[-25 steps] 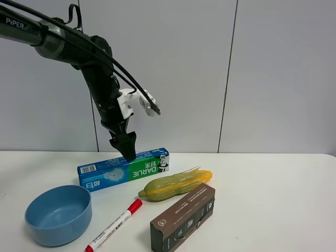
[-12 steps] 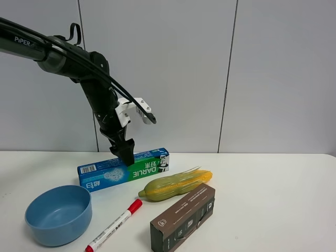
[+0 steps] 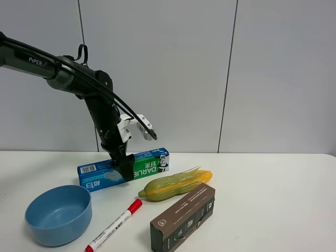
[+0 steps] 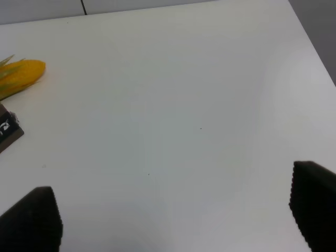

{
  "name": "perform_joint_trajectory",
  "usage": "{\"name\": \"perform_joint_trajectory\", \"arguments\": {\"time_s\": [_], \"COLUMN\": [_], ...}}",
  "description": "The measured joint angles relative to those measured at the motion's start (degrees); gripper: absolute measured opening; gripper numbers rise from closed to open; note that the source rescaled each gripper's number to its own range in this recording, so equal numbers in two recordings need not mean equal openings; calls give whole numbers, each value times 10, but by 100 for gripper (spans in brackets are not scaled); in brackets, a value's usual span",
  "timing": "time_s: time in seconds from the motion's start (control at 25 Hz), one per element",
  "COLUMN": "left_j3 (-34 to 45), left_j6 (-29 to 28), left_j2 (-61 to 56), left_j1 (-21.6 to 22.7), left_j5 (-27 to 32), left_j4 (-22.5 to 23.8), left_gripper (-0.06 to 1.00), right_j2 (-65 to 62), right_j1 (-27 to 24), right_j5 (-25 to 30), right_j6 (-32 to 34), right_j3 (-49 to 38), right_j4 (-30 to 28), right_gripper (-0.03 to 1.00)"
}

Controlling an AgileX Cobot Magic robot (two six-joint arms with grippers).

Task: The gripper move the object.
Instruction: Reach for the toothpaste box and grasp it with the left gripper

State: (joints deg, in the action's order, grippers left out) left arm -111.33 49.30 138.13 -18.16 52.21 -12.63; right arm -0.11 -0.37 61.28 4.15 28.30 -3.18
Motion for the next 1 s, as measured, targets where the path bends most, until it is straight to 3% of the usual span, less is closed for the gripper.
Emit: {"name": "perform_joint_trajectory", "arguments": {"time_s": [1.0], "left_j3": [0], "left_j6": [0], "left_j2": [6], "left_j1": [12], "left_j5": [-5], "left_j4": [-2], "left_gripper": [94], "right_j2": [0], "right_j1": [0], "right_j5": [0], "right_j6": [0], "right_j3": [0], "right_j4": [0], "right_gripper": [100]}}
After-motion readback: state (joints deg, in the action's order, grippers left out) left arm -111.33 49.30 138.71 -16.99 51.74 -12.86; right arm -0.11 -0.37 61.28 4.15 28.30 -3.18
